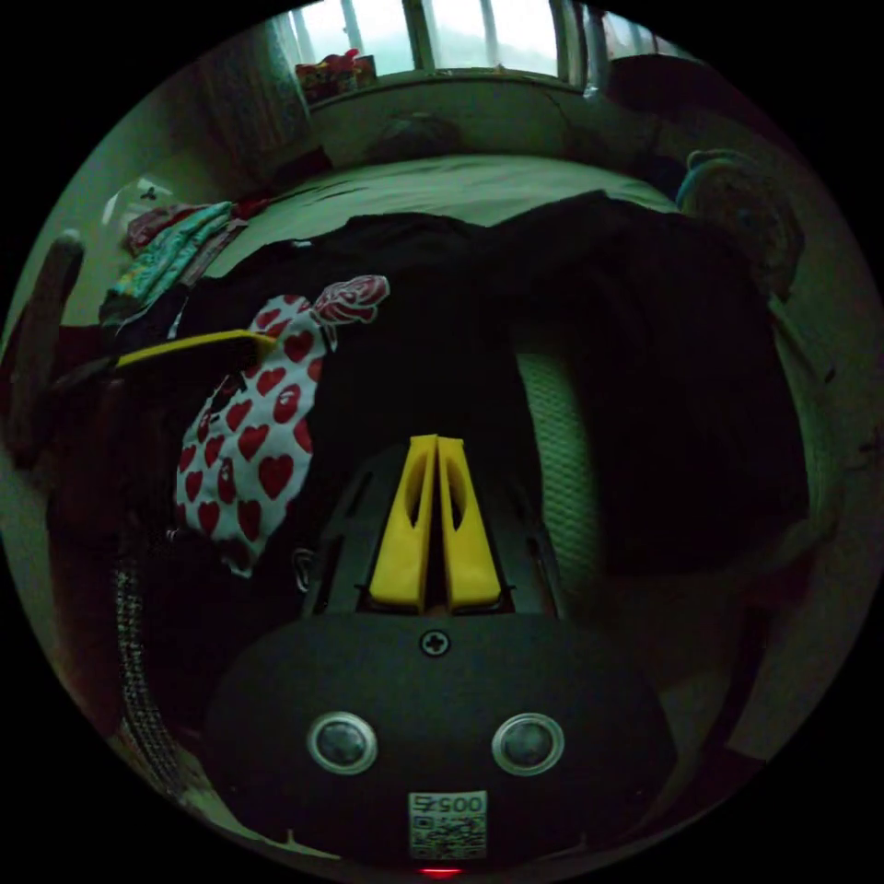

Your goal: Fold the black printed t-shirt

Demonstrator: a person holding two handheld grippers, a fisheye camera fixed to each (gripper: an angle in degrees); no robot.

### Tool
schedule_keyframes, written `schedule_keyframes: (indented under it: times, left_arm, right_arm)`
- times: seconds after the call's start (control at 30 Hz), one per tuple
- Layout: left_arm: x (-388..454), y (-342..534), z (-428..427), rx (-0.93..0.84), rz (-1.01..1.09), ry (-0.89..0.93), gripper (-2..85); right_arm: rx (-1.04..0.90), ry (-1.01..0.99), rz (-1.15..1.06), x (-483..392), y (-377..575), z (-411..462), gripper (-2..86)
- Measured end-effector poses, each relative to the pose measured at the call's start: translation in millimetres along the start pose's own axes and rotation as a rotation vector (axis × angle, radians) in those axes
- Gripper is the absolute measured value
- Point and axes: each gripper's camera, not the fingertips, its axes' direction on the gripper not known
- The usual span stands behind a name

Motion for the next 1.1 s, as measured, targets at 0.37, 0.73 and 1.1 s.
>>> schedule_keyframes:
  times: [0.37,0.73,1.1]
  left_arm:
    - [88.5,-40.7,64.4,-0.001,0.152,-0.006,-0.7]
    - [105.6,-64.8,86.2,-0.012,0.116,0.077,-0.7]
    - [78.9,-74.6,78.6,0.044,0.026,0.133,-0.6]
  right_arm:
    - [0.153,0.124,-0.006,86.5,-115.5,-68.3,0.8]
    - [-0.125,0.203,0.097,133.4,-258.1,-21.3,4.6]
    - [-0.029,0.147,0.066,130.6,-283.6,-43.7,-0.3]
